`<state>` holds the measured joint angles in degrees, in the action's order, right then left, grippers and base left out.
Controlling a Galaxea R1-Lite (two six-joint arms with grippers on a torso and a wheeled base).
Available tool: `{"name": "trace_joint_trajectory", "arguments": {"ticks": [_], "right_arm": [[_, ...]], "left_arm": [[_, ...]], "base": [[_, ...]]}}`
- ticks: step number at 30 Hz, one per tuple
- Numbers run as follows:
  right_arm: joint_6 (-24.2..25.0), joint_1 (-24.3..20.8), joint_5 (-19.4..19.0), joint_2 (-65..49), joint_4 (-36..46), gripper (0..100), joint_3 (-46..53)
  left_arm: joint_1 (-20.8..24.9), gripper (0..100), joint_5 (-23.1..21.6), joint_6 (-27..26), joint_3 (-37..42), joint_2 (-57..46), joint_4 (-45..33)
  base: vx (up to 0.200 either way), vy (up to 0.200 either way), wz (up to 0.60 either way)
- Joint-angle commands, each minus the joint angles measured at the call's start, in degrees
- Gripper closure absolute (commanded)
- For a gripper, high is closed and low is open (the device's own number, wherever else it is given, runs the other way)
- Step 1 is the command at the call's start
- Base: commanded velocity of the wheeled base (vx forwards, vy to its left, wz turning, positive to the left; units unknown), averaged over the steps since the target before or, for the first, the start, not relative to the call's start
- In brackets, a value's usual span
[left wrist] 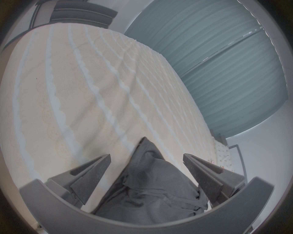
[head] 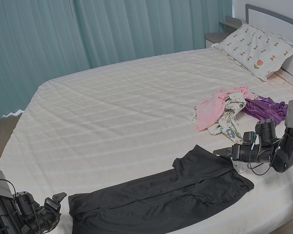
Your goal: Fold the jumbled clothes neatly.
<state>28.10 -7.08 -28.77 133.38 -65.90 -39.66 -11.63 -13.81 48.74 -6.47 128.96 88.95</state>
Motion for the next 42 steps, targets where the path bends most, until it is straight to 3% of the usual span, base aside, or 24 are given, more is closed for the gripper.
{"name": "trace_joint_trajectory", "arguments": {"ticks": [1,8,23,24,42], "right_arm": [[-0.85,-1.09,-0.85,1.01,3.41,0,-5.70],[-2.44,-1.00,-0.85,3.56,7.37,0,-10.44],[-5.86,-1.62,-0.94,4.61,7.02,0,-7.10],[-5.86,-1.79,-0.94,4.61,7.10,100,-7.10],[-6.13,0.14,-0.94,0.22,7.37,100,-0.77]], "left_arm": [[1.79,0,-0.51,3.21,-1.26,-1.61,1.05],[2.14,0,-0.43,3.29,-2.14,-0.20,1.05],[2.23,0,-0.51,3.29,-3.37,1.11,1.05],[2.23,0,-0.51,3.38,-3.46,1.29,1.05],[2.23,0,-0.51,3.38,-3.55,1.82,1.05]], "base": [[0.000,0.000,0.00],[0.000,0.000,0.00],[0.000,0.000,0.00],[0.000,0.000,0.00],[0.000,0.000,0.00]]}}
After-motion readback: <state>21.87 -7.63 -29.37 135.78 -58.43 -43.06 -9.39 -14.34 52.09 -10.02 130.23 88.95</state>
